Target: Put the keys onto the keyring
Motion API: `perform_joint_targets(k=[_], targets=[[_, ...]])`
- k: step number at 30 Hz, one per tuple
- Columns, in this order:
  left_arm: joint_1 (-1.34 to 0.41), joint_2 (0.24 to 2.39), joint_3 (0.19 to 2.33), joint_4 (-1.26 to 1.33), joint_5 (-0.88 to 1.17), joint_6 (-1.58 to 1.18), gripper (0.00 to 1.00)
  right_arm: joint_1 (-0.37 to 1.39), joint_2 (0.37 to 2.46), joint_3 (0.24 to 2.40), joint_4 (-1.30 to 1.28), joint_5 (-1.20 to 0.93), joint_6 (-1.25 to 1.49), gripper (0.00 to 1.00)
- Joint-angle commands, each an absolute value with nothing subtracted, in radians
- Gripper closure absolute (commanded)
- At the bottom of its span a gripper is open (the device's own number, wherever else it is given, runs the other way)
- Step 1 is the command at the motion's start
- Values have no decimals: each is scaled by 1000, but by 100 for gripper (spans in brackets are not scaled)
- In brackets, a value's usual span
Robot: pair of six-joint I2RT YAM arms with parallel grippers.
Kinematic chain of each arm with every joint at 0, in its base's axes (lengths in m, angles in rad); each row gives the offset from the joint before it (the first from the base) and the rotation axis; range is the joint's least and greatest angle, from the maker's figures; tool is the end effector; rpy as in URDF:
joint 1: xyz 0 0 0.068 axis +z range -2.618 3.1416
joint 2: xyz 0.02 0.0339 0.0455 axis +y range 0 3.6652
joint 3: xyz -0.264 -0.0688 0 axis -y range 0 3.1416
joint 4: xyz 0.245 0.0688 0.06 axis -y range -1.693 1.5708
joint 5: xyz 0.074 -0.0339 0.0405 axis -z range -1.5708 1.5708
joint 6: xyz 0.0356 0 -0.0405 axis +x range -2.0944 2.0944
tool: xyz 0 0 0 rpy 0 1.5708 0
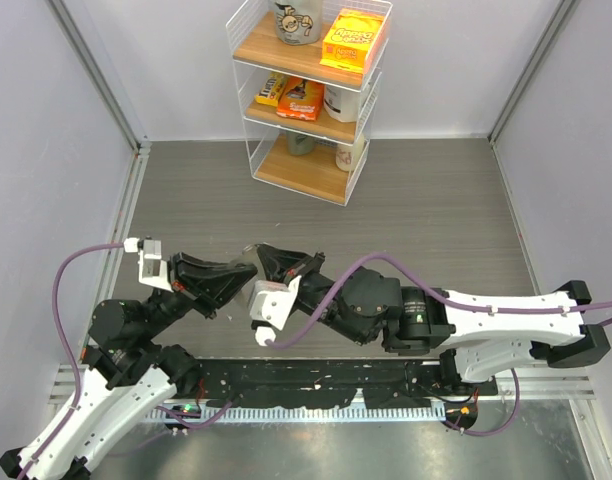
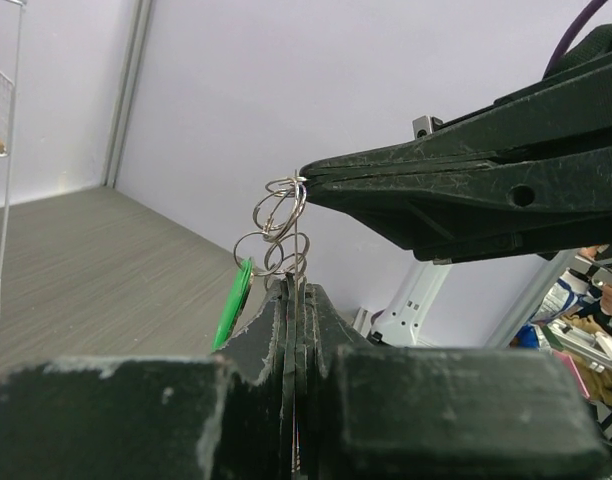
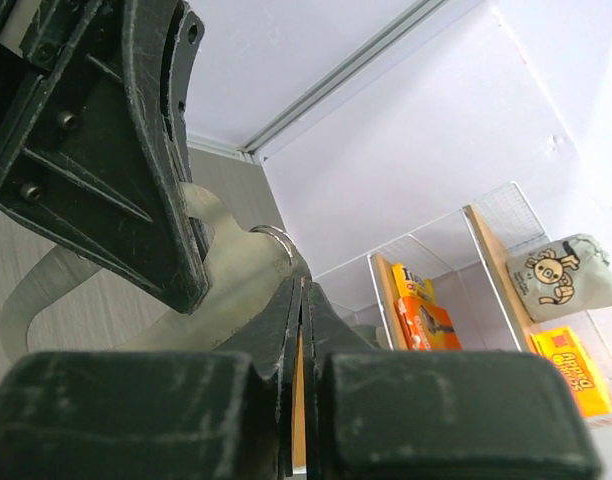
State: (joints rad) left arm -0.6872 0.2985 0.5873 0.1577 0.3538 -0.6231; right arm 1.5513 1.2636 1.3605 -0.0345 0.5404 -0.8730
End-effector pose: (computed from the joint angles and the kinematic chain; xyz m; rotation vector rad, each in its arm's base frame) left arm 0.0558 -0.0617 0.3648 0.3835 1.2030 -1.3470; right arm 0.0238 0.2821 0.4551 -1.2134 0.9135 0.1354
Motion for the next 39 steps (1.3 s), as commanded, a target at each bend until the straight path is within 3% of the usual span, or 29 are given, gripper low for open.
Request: perform_joint_targets(k=[1,12,19,21,22,23,25,29,35,39], targets=[[-690,290,623,195,446,-652,100,1566,1261,1342,106,649,-1018,95],[-690,307,710,143,653,-686,100,1598,1281,1100,644,808,-1588,95],[-690,296,733,143,701,-709,100,1597,1350,1008,1141,776,-1975,95],[-690,293,732,143,703,-710,100,1600,1371,1005,1196,762,-2037,89],[-690,290,732,143,701,-709,100,1600,1374,1002,1210,758,-2045,77],[-690,287,729,143,700,-709,100,1603,1373,1000,1230,753,-2051,71],[-690,284,729,143,698,-706,100,1611,1361,989,1245,746,-2042,56],[-690,290,730,147,701,-703,100,1647,1300,977,1185,771,-1955,42],[-690,287,730,150,706,-692,100,1707,1119,986,916,844,-1667,35],[-690,282,736,137,722,-667,100,1729,979,1064,559,856,-1294,30]])
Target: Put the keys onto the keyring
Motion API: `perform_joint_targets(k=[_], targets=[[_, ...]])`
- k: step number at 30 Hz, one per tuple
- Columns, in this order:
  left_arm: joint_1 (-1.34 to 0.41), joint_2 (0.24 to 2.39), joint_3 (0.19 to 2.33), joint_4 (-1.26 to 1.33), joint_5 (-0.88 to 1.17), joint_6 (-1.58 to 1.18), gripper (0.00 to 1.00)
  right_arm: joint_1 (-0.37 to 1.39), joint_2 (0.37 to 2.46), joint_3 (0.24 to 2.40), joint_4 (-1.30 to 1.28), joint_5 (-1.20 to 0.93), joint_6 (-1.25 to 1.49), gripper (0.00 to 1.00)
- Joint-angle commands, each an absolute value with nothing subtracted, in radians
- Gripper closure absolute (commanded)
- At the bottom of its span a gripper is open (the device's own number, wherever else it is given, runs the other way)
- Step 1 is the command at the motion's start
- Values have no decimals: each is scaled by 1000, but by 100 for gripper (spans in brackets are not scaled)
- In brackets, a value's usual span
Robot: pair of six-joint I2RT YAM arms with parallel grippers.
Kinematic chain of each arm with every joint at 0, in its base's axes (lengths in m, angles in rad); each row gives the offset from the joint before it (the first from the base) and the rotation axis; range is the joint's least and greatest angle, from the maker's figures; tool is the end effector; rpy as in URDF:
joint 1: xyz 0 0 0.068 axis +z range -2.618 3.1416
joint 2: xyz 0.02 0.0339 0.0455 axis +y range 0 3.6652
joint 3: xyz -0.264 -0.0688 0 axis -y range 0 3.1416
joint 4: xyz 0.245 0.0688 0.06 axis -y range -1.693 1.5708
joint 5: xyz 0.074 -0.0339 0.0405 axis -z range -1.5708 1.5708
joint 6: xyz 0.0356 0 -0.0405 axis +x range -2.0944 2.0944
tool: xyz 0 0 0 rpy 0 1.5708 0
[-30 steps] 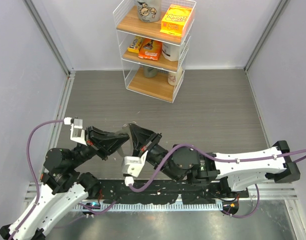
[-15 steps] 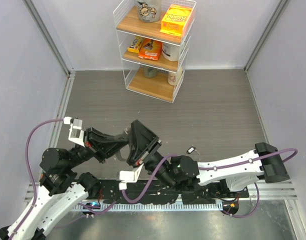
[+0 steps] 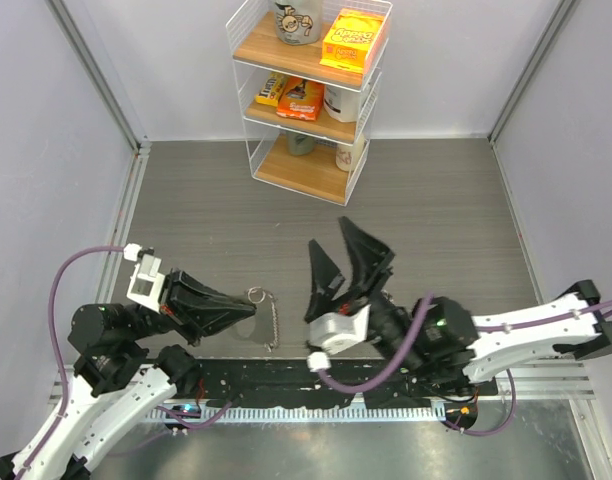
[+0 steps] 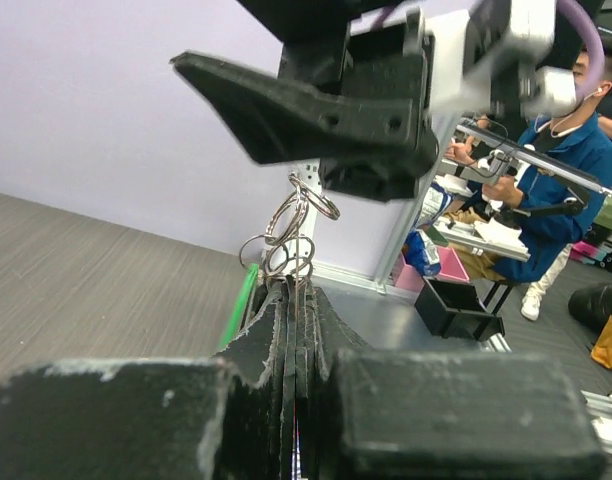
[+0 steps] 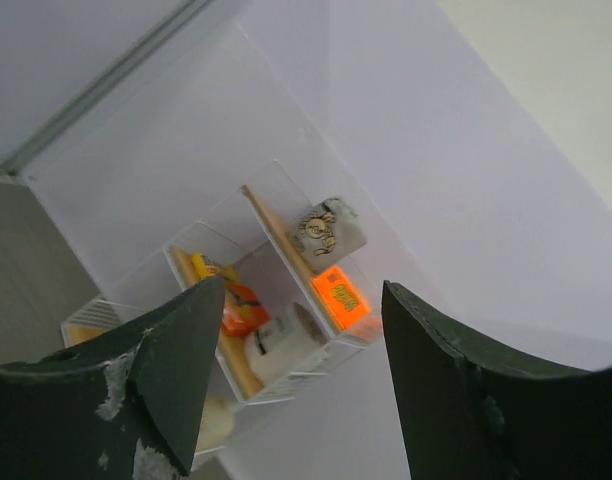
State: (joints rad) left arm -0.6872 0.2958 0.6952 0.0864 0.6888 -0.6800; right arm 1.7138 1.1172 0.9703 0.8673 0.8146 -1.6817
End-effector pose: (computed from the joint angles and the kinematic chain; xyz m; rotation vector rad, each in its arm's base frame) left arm 0.0317 -0.0553 0.3884 0.6990 1.1652 -1.5481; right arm -0.0071 0.2308 0.4392 -0.8912 0.6556 -0.3171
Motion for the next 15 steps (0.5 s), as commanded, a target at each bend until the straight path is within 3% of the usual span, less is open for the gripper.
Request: perform_joint_targets(k=[1,9,15], targets=[[-690,278,741,127,729,-655,100,1729,936,1089,375,829,-1123,29],[-690,305,778,75,865,-580,100,1729,861,1359,-251,575,-538,25],[-690,319,798,64,1001,-537,100,1729,885,1476,-468,390,-356,25]])
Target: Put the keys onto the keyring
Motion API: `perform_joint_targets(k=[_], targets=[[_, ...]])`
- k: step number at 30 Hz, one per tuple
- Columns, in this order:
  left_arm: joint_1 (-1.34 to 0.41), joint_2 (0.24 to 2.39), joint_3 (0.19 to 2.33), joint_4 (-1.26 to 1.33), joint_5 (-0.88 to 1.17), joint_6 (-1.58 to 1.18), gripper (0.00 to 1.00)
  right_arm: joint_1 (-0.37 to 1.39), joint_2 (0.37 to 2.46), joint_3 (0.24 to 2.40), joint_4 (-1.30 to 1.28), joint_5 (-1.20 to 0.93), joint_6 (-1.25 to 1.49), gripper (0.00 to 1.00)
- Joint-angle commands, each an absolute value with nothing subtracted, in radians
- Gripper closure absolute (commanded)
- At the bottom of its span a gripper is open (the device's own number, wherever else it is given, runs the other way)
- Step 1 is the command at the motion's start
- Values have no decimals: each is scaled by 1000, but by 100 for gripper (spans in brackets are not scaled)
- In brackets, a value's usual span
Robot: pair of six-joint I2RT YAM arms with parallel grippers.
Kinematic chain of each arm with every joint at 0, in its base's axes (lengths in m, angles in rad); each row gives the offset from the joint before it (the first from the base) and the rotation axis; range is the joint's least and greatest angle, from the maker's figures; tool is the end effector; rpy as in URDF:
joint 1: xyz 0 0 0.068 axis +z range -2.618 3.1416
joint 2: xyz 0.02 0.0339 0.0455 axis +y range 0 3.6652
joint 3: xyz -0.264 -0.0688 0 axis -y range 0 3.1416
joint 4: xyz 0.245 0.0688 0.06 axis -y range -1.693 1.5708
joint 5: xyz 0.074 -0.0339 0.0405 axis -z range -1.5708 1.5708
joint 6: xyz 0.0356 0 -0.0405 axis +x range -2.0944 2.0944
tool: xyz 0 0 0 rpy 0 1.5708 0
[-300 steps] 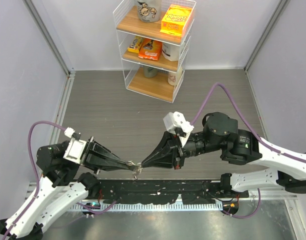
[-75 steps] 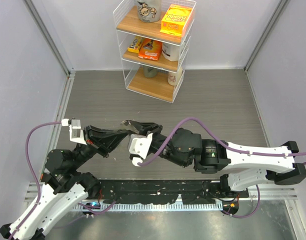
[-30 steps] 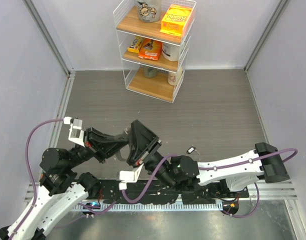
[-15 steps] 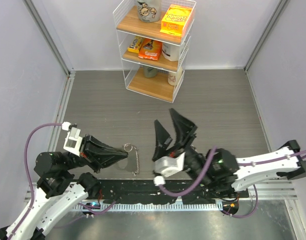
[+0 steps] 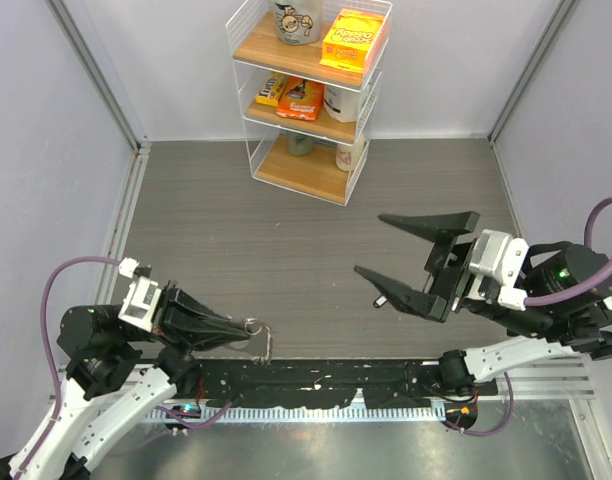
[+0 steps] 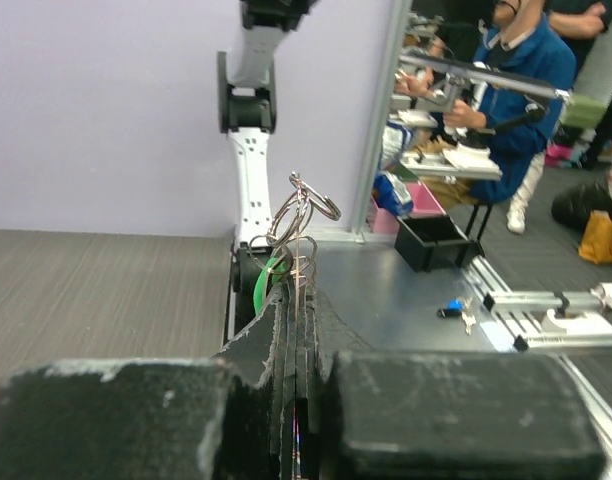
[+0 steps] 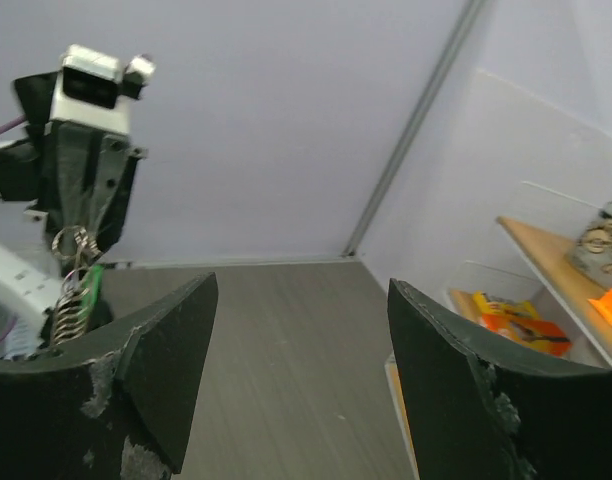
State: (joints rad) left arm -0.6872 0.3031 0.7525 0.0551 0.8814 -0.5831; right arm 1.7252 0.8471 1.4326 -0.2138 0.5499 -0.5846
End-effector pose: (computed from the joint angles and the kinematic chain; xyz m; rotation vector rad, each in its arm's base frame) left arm 0.0191 -0.0512 0.3995 0.9457 1.0647 -1.5408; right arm 0.0009 0.1150 0.5346 -0.8872 0.9270 0.6553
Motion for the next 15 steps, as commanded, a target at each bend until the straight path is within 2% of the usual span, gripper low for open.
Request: perform_joint_targets(k=[1,9,15], targets=[[-690,319,799,66,1024,-529,100,1729,885,1479,-489,346,-342,25],[-690,319,775,93,1045,-495,100,1729,910,1468,-525,163,-203,27],[-692,331,749,156,999,-541,100,1729,966,1431,-451,169,-167,34]])
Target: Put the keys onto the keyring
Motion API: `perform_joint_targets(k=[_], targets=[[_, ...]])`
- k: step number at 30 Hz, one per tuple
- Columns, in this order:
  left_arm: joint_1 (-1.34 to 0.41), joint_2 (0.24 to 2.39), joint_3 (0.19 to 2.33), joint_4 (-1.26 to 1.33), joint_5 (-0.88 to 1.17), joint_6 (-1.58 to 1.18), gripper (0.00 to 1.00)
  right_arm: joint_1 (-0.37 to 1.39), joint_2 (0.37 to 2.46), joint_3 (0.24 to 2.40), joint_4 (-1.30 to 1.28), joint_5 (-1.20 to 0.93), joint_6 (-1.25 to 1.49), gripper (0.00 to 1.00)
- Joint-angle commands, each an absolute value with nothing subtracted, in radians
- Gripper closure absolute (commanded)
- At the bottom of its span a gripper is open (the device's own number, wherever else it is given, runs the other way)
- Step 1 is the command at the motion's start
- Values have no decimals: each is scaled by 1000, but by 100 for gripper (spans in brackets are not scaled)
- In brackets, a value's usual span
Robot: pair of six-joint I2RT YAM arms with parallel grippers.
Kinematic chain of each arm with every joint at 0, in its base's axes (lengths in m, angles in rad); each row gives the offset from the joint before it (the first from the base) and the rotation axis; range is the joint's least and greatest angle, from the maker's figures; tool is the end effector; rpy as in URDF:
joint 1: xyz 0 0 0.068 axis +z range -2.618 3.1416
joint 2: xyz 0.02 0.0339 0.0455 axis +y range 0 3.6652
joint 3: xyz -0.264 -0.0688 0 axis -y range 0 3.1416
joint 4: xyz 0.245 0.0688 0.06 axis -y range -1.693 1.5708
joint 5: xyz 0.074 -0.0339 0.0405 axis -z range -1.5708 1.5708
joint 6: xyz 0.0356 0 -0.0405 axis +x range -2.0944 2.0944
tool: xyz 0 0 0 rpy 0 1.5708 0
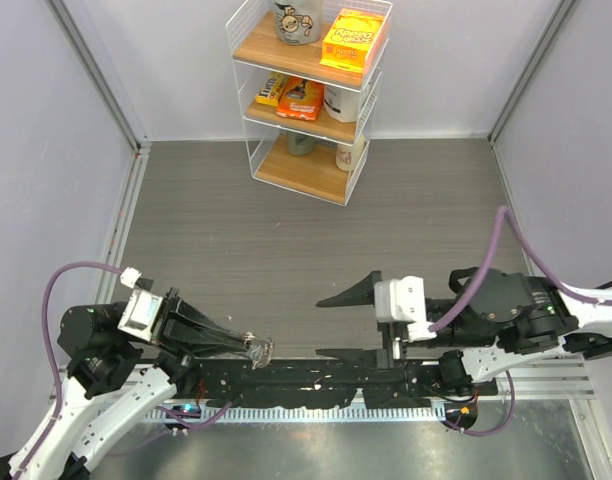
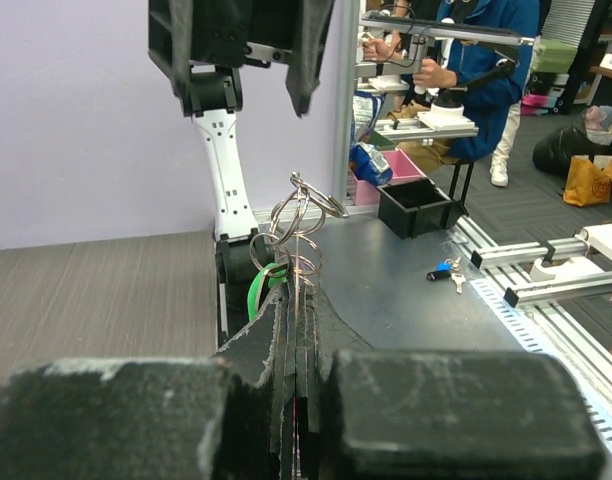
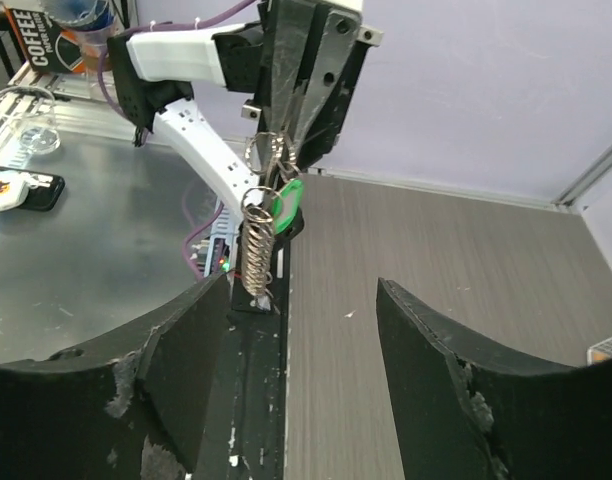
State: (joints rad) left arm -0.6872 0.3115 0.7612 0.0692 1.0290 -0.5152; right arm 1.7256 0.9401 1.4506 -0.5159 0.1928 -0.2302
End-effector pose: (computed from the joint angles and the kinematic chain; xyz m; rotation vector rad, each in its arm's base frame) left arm 0.0143 -0.0512 0.4008 1.1255 0.9726 -1.5352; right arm -0.0176 0.1569 0.4982 -1.2896 1.0617 1.0066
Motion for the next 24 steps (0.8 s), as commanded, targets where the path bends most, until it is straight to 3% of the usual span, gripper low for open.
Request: perform_joint_targets(k=[1,8,24], targets=[[-690,333,744,175,991,-557,100,1730,980,1419,-430,213,-164,35],[-690,327,715,262,917,-644,100,1729,1029,1370,-311,267,-167,47],[-690,314,661,318,701,-739,100,1738,1023,1249,-117,531,-343,48]])
